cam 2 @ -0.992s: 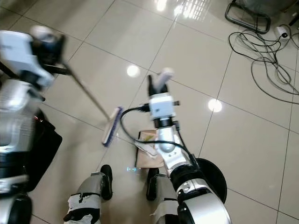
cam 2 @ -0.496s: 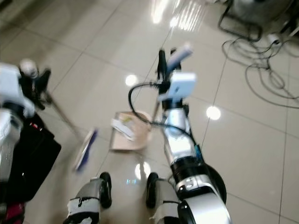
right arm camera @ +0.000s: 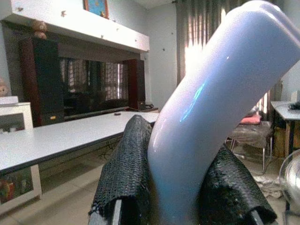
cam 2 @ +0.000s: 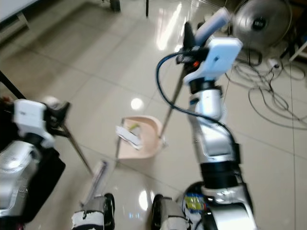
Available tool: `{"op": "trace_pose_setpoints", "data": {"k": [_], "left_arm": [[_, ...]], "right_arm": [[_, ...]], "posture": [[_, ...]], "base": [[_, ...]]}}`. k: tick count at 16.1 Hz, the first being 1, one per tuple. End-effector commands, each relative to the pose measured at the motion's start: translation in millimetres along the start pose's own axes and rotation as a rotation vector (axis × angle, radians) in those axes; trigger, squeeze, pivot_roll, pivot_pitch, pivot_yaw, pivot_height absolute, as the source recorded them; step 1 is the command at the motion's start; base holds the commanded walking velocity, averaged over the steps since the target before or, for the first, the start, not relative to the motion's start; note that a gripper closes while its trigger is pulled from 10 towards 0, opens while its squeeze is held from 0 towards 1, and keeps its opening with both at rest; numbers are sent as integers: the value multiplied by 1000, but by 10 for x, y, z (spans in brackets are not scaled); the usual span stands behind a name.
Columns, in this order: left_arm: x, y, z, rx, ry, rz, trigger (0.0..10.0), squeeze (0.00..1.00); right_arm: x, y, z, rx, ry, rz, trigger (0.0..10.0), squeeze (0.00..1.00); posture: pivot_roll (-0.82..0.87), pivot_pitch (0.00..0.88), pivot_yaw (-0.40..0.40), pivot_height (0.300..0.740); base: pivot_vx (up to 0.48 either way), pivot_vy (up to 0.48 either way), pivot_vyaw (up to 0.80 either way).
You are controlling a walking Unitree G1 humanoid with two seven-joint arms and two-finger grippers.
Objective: Sweep floor
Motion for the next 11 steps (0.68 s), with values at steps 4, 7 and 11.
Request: {"op": "trace_pose_setpoints", "data": {"k": [4, 7, 11], "left_arm": [[95, -333, 25, -89, -30, -12, 10000, 0], [133, -446, 58, -133, -35, -57, 10000, 0], [188, -537, 44, -150, -43, -51, 10000, 0]], "right_arm": [[320, -39, 45, 19, 63, 11, 10000, 0], [416, -99, 124, -19, 93, -21, 10000, 0], [414, -117, 200, -34, 117, -44, 10000, 0]], "posture": [[18, 100, -44, 740], [48, 109, -63, 740], [66, 113, -50, 740]], "base": [[0, 0, 0], [-80, 0, 0], [-251, 0, 0]]}}
Point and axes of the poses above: a point about 5 cm out from each wrist's last joint towards the gripper, its own z axis pointing back from the gripper into the wrist, its own x axis along the axis of the wrist's last joint, y = z × x, the point moved 2 cm from there along -z, pointing out of the wrist towards the gripper, and after that the axes turned 2 degrees about z, right-handed, at the moved point
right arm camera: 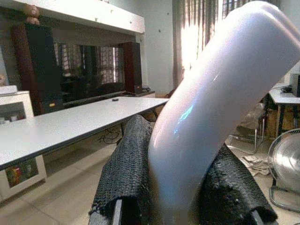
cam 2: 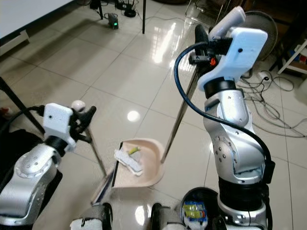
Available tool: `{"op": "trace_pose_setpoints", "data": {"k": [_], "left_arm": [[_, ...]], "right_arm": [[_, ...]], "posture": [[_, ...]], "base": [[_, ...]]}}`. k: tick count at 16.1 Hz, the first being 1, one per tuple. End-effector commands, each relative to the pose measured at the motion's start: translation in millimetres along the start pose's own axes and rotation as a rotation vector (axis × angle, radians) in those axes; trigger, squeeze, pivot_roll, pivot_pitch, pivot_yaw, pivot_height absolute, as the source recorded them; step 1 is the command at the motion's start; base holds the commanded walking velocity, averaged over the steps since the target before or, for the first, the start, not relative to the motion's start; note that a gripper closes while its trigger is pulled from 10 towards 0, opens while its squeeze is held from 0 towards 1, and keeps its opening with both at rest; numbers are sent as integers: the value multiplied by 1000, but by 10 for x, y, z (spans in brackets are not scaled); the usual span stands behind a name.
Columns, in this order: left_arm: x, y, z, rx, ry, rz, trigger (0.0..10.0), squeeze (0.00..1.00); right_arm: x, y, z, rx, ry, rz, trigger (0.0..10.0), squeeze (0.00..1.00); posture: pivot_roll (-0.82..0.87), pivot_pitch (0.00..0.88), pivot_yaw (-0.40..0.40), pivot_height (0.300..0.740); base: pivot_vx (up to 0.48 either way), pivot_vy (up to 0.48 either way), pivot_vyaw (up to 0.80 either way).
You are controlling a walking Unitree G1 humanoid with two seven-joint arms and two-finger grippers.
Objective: Sweep floor
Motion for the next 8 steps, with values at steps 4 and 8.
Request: {"op": "trace_pose_setpoints", "data": {"k": [4, 8], "left_arm": [[110, -70, -24, -26, -29, -19, 10000, 0], [95, -93, -27, -39, -24, -26, 10000, 0]], "right_arm": [[90, 12, 47, 24, -23, 20, 10000, 0], [55, 7, 100, 6, -22, 33, 10000, 0]], "posture": [[67, 111, -42, 740], [68, 104, -37, 740]], "base": [[-258, 0, 0], [-256, 0, 0]]}}
Point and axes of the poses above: a point about 5 cm out from each wrist's last joint towards the gripper, its own z axis pointing back from the gripper into the wrist, its own x axis along the axis of the wrist's last joint, y = z × x, the point moved 2 cm from there along -z, pointing out of the wrist towards the gripper, and after that the axes turned 2 degrees about z, right-handed, at the moved point
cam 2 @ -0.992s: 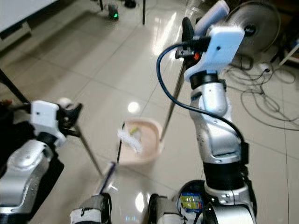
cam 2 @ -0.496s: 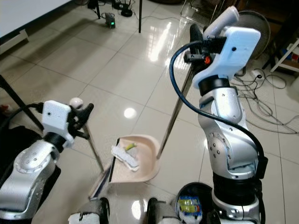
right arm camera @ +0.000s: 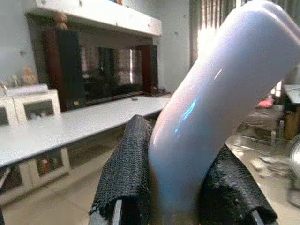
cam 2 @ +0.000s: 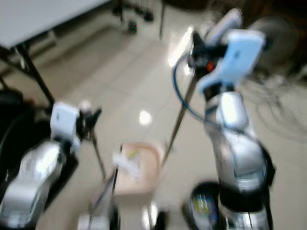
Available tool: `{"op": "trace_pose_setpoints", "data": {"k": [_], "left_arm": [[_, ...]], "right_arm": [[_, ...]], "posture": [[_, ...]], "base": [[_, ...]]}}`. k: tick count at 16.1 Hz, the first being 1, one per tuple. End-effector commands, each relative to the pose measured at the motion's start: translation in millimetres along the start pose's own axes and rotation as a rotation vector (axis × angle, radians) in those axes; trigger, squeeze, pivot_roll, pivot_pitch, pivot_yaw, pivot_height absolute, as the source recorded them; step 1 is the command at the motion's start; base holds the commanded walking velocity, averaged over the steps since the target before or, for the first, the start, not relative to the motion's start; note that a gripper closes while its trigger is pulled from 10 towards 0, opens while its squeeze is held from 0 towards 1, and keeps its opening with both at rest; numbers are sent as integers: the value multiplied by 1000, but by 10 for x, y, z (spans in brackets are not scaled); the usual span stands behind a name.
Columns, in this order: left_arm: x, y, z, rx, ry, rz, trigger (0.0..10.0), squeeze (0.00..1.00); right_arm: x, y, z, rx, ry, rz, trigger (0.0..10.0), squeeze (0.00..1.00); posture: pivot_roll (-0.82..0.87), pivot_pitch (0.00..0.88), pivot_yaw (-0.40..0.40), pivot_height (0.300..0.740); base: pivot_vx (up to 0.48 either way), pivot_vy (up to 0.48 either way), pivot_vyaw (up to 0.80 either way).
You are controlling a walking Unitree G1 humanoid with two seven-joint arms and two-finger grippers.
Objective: Sweep floor
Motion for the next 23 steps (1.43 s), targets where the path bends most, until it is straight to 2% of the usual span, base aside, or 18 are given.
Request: {"op": "trace_pose_setpoints", "data": {"k": [1, 4, 7, 8, 15, 23], "left_arm": [[91, -30, 9, -18, -38, -11, 10000, 0], [69, -51, 6, -35, -28, -11, 10000, 0], [9, -19, -6, -12, -14, 39, 10000, 0], [-10, -2, -7, 1, -10, 64, 10000, 0], [0, 46, 43, 15, -8, 65, 10000, 0], [-1, 94, 75, 41, -14, 44, 10000, 0]], "right_arm": [[116, 1, 31, -12, -51, 19, 10000, 0], [81, -29, 89, -42, -38, 33, 10000, 0], [47, -63, 142, -81, -25, 14, 10000, 0], [50, -63, 160, -83, -23, 20, 10000, 0], [58, -35, 158, -79, -4, -1, 10000, 0], [148, -131, 134, -125, -29, -49, 10000, 0]], "posture": [[68, 101, -28, 740], [68, 94, -14, 740], [58, 87, -8, 740], [52, 86, -11, 740], [72, 103, -29, 740], [68, 106, -24, 740]], "base": [[-255, 0, 0], [-259, 0, 0], [0, 0, 0], [0, 0, -800], [0, 0, -800], [0, 0, -752]]}}
Point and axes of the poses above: a point about 5 cm out from each wrist's last joint towards the gripper, its own z axis pointing back from the gripper into the wrist, its own x axis along the axis of the wrist's last joint, y = z × x, the point moved 2 cm from there along -z, pointing out of the wrist towards the gripper, and after that the axes turned 2 degrees about z, right-handed, at the moved point
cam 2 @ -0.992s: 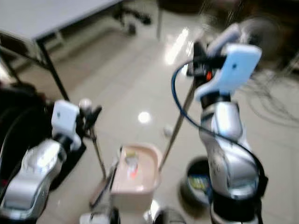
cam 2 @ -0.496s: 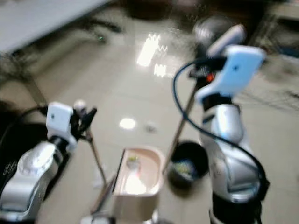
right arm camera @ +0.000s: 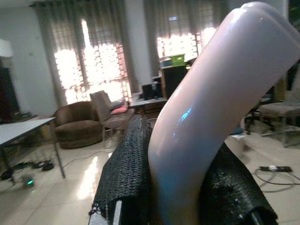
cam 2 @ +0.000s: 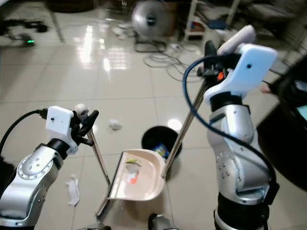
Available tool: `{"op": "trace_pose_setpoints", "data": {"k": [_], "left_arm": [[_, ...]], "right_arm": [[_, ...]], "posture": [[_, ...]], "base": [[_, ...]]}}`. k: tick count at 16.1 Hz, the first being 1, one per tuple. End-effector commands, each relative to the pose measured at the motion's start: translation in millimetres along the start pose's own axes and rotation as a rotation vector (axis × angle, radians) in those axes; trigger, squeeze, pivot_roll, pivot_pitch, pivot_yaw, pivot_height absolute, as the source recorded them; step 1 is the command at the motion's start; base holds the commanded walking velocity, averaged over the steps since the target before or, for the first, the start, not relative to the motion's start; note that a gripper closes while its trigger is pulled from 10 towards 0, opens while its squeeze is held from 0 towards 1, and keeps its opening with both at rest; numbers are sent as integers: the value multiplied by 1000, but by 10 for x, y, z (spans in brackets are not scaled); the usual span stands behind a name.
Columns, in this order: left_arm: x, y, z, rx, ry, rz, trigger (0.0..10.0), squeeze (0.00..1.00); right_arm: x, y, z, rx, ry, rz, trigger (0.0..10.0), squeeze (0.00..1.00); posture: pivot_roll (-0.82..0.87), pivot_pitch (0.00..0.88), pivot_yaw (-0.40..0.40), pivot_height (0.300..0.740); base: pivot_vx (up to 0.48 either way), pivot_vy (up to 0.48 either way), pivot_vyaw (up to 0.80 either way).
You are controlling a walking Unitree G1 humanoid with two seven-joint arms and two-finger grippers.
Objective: Sweep floor
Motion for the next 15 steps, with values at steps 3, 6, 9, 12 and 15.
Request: {"op": "trace_pose_setpoints", "data": {"k": [3, 6, 9, 12, 15], "left_arm": [[144, 39, 4, 33, -73, -29, 10000, 0], [165, 81, -7, 53, -83, -31, 10000, 0], [158, 72, -6, 52, -81, -34, 10000, 0], [149, 58, -9, 47, -78, -37, 10000, 0], [145, 59, -20, 41, -75, -40, 10000, 0]], "right_arm": [[227, -20, -35, 27, -92, -1, 10000, 0], [292, -59, -64, 32, -111, 6, 10000, 0], [312, -98, -78, 26, -109, -11, 10000, 0], [321, -98, -78, 30, -116, -19, 10000, 0], [323, -110, -67, 25, -119, -27, 10000, 0]], "posture": [[68, 105, -19, 740], [67, 103, -17, 740], [65, 104, -15, 740], [65, 104, -12, 740], [64, 103, -9, 740]], "base": [[0, 0, 0], [287, 0, 0], [304, 0, -146], [304, 0, 0], [305, 0, 0]]}}
Point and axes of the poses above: a point about 5 cm out from each wrist's last joint towards the gripper, its own z axis pointing back from the gripper into the wrist, its own x axis along the axis of the wrist's last joint, y = z × x, the point moved 2 cm from there along -z, pointing out of the wrist towards the gripper, and after that the axes turned 2 degrees about z, right-handed, at the moved point
